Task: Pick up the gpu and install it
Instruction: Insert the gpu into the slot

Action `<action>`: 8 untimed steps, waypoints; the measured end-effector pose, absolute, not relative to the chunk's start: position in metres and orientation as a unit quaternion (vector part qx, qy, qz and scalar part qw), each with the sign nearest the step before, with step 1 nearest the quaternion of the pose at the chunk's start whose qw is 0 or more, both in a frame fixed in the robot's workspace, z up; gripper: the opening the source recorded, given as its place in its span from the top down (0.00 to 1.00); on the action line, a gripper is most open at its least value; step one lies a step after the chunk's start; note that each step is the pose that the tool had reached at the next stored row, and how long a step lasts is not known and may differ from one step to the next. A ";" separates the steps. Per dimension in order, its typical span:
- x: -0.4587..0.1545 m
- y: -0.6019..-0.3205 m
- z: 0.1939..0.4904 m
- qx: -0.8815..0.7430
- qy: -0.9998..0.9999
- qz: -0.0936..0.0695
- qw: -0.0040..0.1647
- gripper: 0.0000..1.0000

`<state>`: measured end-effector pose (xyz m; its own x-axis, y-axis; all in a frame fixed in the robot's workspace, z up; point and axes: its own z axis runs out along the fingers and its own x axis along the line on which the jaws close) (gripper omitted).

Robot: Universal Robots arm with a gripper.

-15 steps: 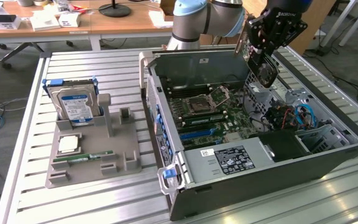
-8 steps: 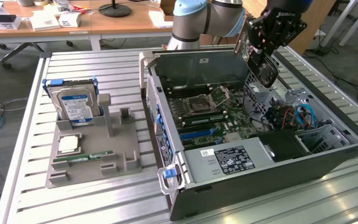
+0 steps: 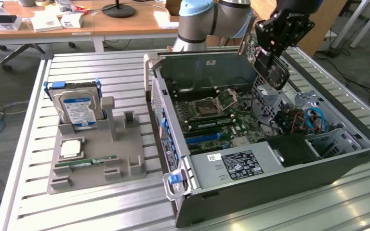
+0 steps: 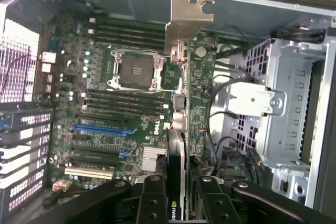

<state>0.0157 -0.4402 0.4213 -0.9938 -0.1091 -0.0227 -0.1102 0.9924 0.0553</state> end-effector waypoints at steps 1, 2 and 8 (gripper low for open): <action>0.016 -0.440 0.421 -0.063 0.998 0.028 0.010 0.74; 0.016 -0.440 0.421 -0.071 0.997 0.028 0.009 0.74; 0.016 -0.440 0.421 -0.123 0.992 0.029 0.008 0.74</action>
